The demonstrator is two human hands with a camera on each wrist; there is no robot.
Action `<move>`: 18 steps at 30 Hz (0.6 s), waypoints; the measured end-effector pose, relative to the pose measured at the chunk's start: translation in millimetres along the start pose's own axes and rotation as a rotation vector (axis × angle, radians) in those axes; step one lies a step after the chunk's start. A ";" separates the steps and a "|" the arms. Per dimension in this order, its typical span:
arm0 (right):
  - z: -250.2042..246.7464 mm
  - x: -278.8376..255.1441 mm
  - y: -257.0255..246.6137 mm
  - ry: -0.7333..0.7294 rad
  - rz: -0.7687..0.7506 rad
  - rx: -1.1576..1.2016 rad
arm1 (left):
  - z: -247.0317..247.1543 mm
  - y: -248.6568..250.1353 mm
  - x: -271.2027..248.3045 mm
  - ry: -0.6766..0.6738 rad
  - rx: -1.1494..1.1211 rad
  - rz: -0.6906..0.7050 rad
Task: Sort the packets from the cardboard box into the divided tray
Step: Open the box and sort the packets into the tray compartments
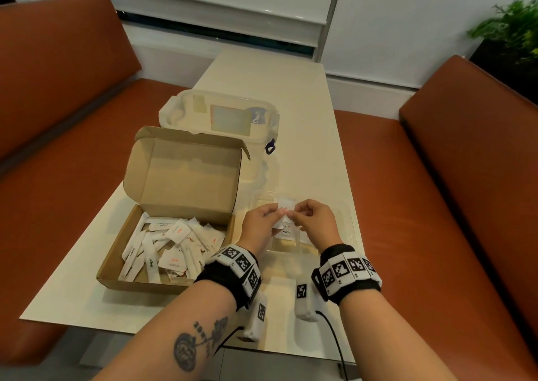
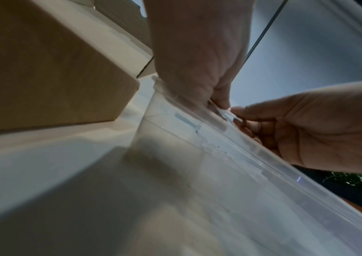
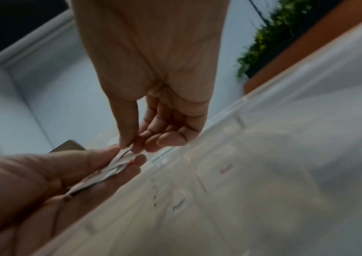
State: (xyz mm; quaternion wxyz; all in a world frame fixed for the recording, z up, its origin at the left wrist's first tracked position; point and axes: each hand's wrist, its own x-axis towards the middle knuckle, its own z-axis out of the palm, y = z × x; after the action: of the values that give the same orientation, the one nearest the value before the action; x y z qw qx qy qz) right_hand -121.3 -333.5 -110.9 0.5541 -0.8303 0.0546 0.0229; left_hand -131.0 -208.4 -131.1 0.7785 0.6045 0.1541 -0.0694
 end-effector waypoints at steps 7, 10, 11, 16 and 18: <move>-30.7 9.7 -3.2 0.078 -0.101 -0.334 | -0.6 3.6 -3.2 -0.001 -0.147 -0.015; -44.8 10.4 -0.8 -0.075 -0.067 -0.681 | -1.6 2.9 -3.5 -0.007 -0.166 0.005; -45.8 9.4 1.1 -0.130 -0.055 -0.734 | -1.5 3.0 -3.6 -0.009 -0.170 0.007; -36.4 5.4 7.4 -0.205 -0.084 -0.863 | -1.7 2.1 -2.3 -0.016 -0.171 0.009; -33.3 7.2 7.0 -0.215 -0.095 -0.904 | -1.9 1.2 -1.7 -0.019 -0.166 0.009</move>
State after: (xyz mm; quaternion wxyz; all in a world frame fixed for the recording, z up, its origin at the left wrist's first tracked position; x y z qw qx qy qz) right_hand -115.7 -367.3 -105.3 0.1394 -0.9830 -0.0567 0.1047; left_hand -132.5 -206.5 -129.9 0.8275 0.5380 0.1492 -0.0588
